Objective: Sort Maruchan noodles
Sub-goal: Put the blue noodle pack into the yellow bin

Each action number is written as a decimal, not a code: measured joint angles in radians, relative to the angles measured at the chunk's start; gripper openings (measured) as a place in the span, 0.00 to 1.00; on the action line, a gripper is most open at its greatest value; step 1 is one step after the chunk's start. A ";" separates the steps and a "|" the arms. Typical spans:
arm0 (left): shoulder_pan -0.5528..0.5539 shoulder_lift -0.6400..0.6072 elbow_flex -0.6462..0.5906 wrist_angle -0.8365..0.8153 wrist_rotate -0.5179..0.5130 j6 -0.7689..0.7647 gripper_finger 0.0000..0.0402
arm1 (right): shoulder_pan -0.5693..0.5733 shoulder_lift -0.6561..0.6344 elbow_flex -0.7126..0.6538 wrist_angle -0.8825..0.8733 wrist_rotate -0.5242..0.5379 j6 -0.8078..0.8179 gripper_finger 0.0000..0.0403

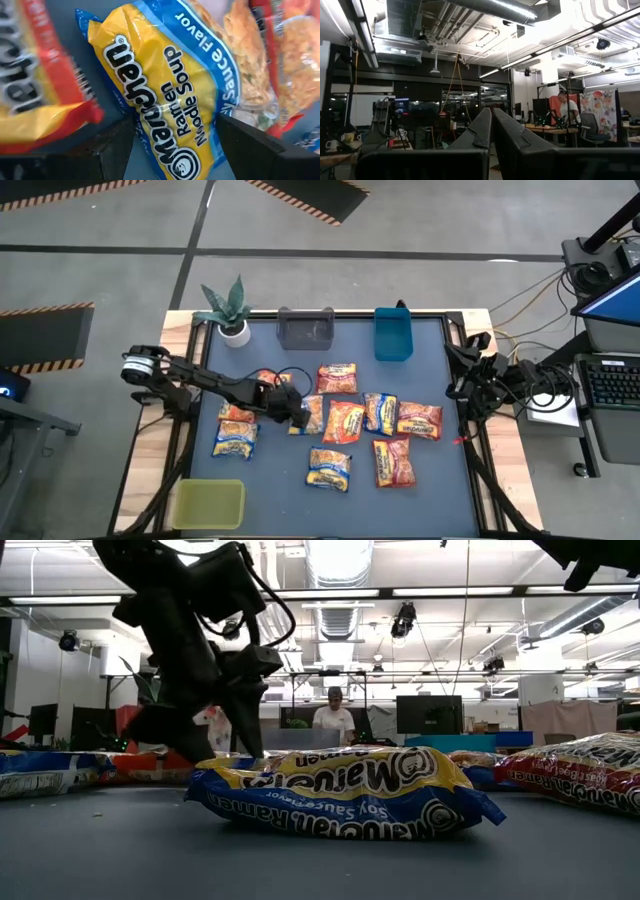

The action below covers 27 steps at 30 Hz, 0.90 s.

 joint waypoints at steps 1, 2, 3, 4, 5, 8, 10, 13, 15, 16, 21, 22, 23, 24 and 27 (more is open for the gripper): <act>0.000 -0.001 0.000 0.009 0.000 0.002 0.63 | 0.000 0.000 0.000 0.000 0.000 0.000 0.02; 0.000 -0.002 0.000 0.013 0.000 0.003 0.61 | 0.000 0.000 0.000 0.000 0.000 0.000 0.02; -0.001 -0.002 0.000 0.013 0.000 0.003 0.59 | 0.000 0.000 0.000 0.000 0.000 0.000 0.02; -0.001 -0.002 0.000 0.011 -0.001 0.003 0.58 | 0.000 0.000 0.000 0.000 0.000 0.000 0.02; -0.001 -0.002 0.000 0.010 -0.001 0.003 0.56 | 0.000 0.000 0.000 0.000 0.000 -0.001 0.02; -0.001 -0.002 0.000 0.011 -0.010 0.003 0.49 | 0.000 0.000 0.000 0.000 0.000 -0.003 0.02; -0.004 -0.002 0.000 0.011 -0.022 0.003 0.43 | 0.000 0.000 0.000 0.000 0.000 -0.004 0.02; -0.004 -0.002 0.000 0.009 -0.023 0.007 0.33 | 0.000 0.000 0.000 0.000 0.000 -0.004 0.02; -0.005 -0.004 0.000 0.005 -0.023 0.007 0.25 | 0.000 0.000 0.000 0.000 0.000 -0.004 0.02; -0.006 -0.005 0.000 0.004 -0.023 0.007 0.22 | 0.000 0.000 0.000 0.000 0.000 -0.004 0.02; -0.017 -0.007 0.002 0.004 -0.029 0.032 0.05 | 0.000 0.000 0.000 0.001 0.000 -0.012 0.02; -0.018 -0.009 0.002 0.003 -0.029 0.037 0.03 | 0.000 0.000 0.000 0.000 0.000 -0.012 0.02; -0.019 -0.012 0.002 0.002 -0.029 0.046 0.02 | 0.000 0.000 0.000 0.000 0.000 -0.012 0.02; -0.019 -0.015 0.001 0.000 -0.027 0.057 0.01 | 0.000 0.000 0.000 0.001 0.000 -0.012 0.02; -0.019 -0.038 0.000 -0.023 -0.021 0.075 0.01 | 0.000 0.000 0.000 0.001 0.000 -0.012 0.02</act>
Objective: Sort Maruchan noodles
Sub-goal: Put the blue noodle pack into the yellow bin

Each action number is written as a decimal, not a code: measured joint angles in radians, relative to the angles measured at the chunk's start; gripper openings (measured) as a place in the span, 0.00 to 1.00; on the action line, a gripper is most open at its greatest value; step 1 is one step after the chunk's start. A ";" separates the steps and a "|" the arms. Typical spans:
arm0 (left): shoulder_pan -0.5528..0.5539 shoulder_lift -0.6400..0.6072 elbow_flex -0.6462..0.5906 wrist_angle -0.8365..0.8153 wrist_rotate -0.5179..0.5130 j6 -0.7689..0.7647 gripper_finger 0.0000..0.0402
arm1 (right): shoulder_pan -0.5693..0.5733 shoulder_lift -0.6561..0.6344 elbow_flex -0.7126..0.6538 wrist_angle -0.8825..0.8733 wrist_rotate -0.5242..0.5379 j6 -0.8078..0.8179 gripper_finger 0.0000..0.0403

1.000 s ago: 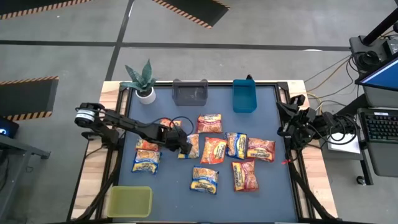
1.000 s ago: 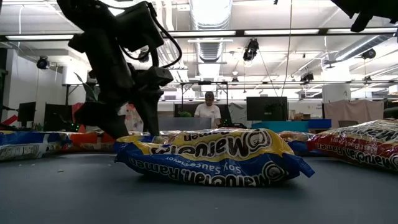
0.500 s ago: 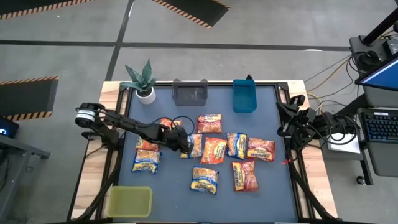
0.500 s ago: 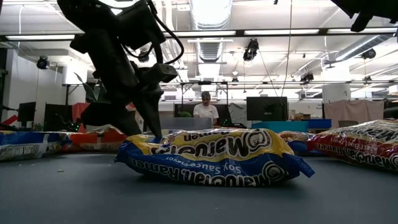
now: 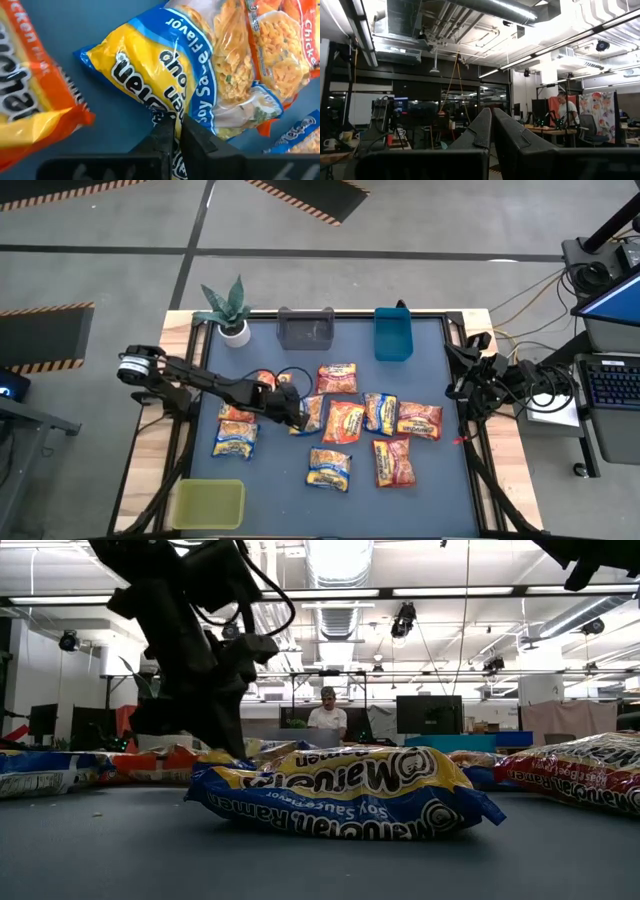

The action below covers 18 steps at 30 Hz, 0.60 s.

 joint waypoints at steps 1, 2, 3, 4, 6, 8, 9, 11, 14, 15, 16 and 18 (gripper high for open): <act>0.000 -0.010 0.000 -0.002 0.000 0.010 0.01 | 0.000 0.000 0.000 0.000 0.000 0.000 0.02; 0.000 -0.021 0.000 -0.002 -0.001 0.024 0.01 | 0.000 0.000 0.000 0.000 0.000 0.000 0.02; 0.000 -0.033 0.000 -0.005 -0.005 0.039 0.00 | 0.000 0.000 0.000 0.000 0.000 0.000 0.02; 0.000 -0.046 0.000 -0.008 -0.012 0.057 0.00 | 0.000 0.000 0.000 0.000 0.000 0.000 0.02; 0.000 -0.076 0.000 -0.008 -0.035 0.098 0.00 | 0.000 0.000 0.000 0.000 0.000 0.000 0.02; 0.000 -0.110 0.000 -0.006 -0.061 0.142 0.00 | 0.000 0.000 0.000 0.000 0.000 0.000 0.02; 0.000 -0.126 0.000 -0.004 -0.072 0.168 0.00 | 0.000 0.000 0.000 0.000 0.000 0.000 0.02; -0.002 -0.159 0.000 -0.004 -0.100 0.219 0.00 | 0.000 0.000 0.000 0.000 0.000 0.000 0.02; -0.002 -0.203 0.000 -0.002 -0.141 0.278 0.00 | 0.000 0.000 0.000 0.000 0.000 0.000 0.02; -0.002 -0.217 0.000 -0.002 -0.156 0.297 0.00 | 0.000 0.000 0.000 0.000 0.000 0.000 0.02; -0.002 -0.232 0.000 0.000 -0.168 0.317 0.00 | 0.000 0.000 0.000 0.000 0.000 0.000 0.02; -0.002 -0.260 0.001 0.009 -0.185 0.355 0.00 | 0.000 0.000 0.000 0.000 0.000 -0.004 0.02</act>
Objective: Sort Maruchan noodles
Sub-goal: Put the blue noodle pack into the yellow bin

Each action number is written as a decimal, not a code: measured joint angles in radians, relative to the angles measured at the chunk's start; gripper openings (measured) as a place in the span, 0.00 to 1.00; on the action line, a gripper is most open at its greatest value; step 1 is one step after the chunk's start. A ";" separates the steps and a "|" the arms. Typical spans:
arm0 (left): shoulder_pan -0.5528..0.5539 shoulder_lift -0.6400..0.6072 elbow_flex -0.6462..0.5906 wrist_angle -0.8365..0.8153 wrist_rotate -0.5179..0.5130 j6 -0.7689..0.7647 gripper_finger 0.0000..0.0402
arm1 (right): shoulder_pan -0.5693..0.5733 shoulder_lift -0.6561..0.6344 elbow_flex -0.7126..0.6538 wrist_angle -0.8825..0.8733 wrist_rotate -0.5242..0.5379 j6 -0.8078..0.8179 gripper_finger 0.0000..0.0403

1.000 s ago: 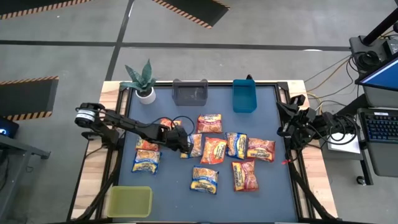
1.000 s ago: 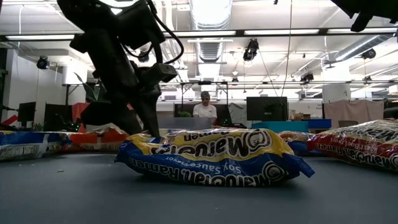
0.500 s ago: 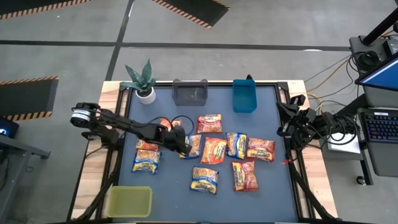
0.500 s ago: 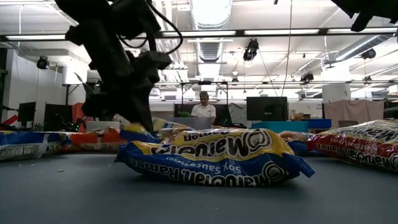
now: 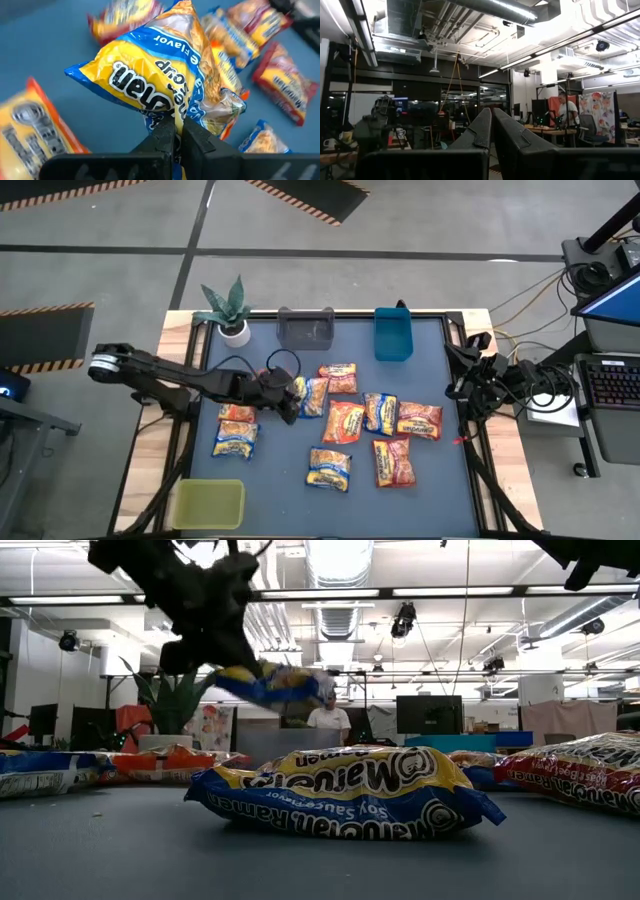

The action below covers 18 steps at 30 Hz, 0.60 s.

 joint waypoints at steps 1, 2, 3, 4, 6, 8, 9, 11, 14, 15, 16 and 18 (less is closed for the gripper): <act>0.000 -0.011 0.002 0.002 0.000 0.019 0.00 | 0.000 0.000 0.000 0.000 0.000 -0.001 0.02; 0.000 -0.021 0.008 0.000 0.001 0.039 0.00 | 0.000 0.000 0.000 0.000 0.000 -0.002 0.02; -0.001 -0.031 0.015 0.000 0.001 0.058 0.00 | 0.000 0.000 0.000 0.000 0.000 -0.002 0.02; -0.004 -0.041 0.025 0.001 0.001 0.077 0.00 | 0.000 0.000 0.000 0.000 0.000 -0.002 0.02; -0.014 -0.058 0.051 0.002 0.005 0.127 0.00 | 0.000 0.000 0.000 0.000 0.000 -0.002 0.02; -0.028 -0.067 0.085 0.003 0.025 0.185 0.00 | 0.000 0.000 0.000 0.000 0.000 -0.002 0.02; -0.037 -0.067 0.106 -0.003 0.028 0.209 0.00 | 0.000 0.000 0.000 0.000 0.000 -0.002 0.02; -0.055 -0.067 0.154 -0.037 0.032 0.263 0.00 | 0.000 0.000 0.000 0.000 0.000 -0.002 0.02; -0.088 -0.052 0.253 -0.170 0.069 0.372 0.00 | 0.000 0.000 0.000 -0.001 0.000 -0.003 0.02; -0.102 -0.043 0.293 -0.250 0.077 0.404 0.00 | 0.000 0.000 0.000 -0.001 0.000 -0.004 0.02; -0.118 -0.031 0.335 -0.344 0.085 0.432 0.00 | 0.000 0.000 0.000 -0.001 0.000 -0.004 0.02; -0.152 -0.002 0.430 -0.563 0.127 0.492 0.00 | 0.000 0.000 0.000 -0.002 0.000 -0.007 0.02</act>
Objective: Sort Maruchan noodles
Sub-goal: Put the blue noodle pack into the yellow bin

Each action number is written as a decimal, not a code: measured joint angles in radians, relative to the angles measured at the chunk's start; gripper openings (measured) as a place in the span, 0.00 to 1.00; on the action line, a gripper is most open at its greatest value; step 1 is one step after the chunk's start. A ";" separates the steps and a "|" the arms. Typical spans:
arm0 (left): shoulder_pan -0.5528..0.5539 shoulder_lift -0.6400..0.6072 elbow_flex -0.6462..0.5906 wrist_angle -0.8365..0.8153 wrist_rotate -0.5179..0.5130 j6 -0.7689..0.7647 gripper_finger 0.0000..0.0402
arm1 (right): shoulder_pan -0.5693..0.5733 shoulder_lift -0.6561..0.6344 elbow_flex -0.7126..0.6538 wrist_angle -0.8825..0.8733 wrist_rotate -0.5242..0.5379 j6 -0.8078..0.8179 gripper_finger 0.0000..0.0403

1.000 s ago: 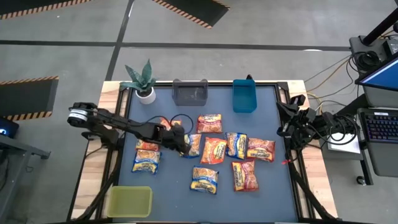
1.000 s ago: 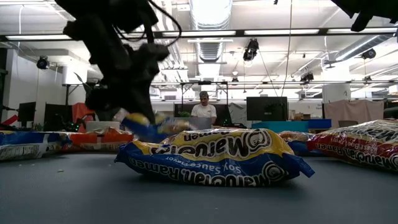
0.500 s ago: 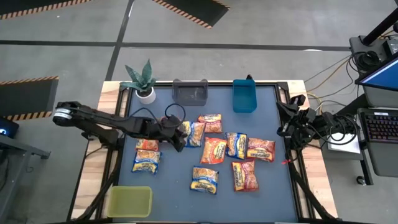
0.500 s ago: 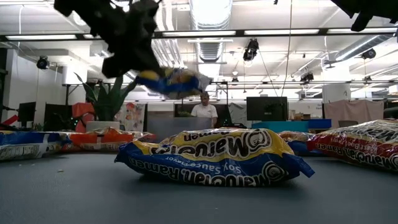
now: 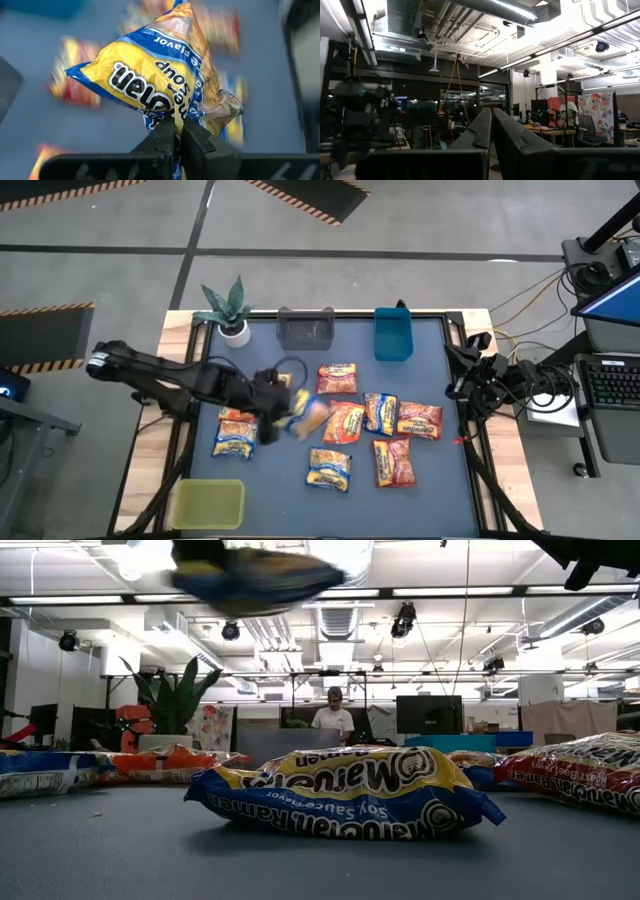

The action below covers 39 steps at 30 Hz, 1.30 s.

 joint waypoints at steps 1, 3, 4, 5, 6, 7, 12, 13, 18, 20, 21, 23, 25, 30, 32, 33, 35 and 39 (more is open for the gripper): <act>-0.021 0.018 0.048 -0.115 0.017 0.027 0.00 | 0.000 0.000 0.000 -0.001 0.000 -0.001 0.02; -0.072 0.059 0.138 -0.331 0.034 0.056 0.00 | 0.000 0.000 0.000 -0.003 0.000 -0.002 0.02; -0.102 0.083 0.181 -0.426 0.036 0.068 0.00 | 0.000 0.000 0.000 -0.003 0.000 -0.003 0.02; -0.135 0.108 0.222 -0.506 0.037 0.080 0.00 | 0.000 0.000 0.000 -0.003 0.000 -0.003 0.02; -0.169 0.132 0.262 -0.579 0.036 0.094 0.00 | 0.000 0.000 0.000 -0.003 0.001 -0.003 0.02; -0.206 0.155 0.299 -0.636 0.036 0.109 0.00 | 0.000 0.000 0.000 -0.003 0.000 -0.003 0.02; -0.358 0.245 0.389 -0.748 0.083 0.054 0.00 | 0.000 0.000 0.000 -0.003 0.001 -0.003 0.02; -0.377 0.254 0.388 -0.751 0.087 0.023 0.00 | 0.000 0.000 0.000 -0.003 0.000 -0.003 0.02; -0.527 0.325 0.388 -0.755 0.082 -0.022 0.00 | 0.000 0.000 0.000 -0.003 0.000 -0.003 0.02; -0.587 0.352 0.389 -0.755 0.061 -0.033 0.00 | 0.000 0.000 0.000 -0.003 0.000 -0.003 0.02; -0.610 0.360 0.390 -0.755 0.060 -0.047 0.00 | 0.000 0.000 0.000 -0.002 0.000 -0.003 0.02; -0.638 0.370 0.390 -0.757 0.066 -0.109 0.00 | 0.000 0.000 0.000 -0.002 0.000 -0.003 0.02; -0.664 0.374 0.390 -0.756 0.076 -0.180 0.00 | 0.000 0.000 0.000 -0.002 0.000 0.000 0.02; -0.746 0.375 0.390 -0.757 0.089 -0.262 0.00 | 0.000 0.000 0.000 0.002 0.000 0.013 0.02; -0.775 0.375 0.390 -0.757 0.089 -0.297 0.00 | 0.000 0.000 0.000 0.002 0.000 0.014 0.02; -0.787 0.375 0.390 -0.758 0.088 -0.317 0.00 | 0.000 0.000 0.000 0.002 0.000 0.014 0.02; -0.808 0.376 0.389 -0.758 0.087 -0.361 0.00 | 0.000 0.000 0.000 0.002 0.000 0.023 0.02; -0.835 0.376 0.387 -0.757 0.110 -0.408 0.00 | 0.000 0.000 0.000 0.002 0.000 0.024 0.02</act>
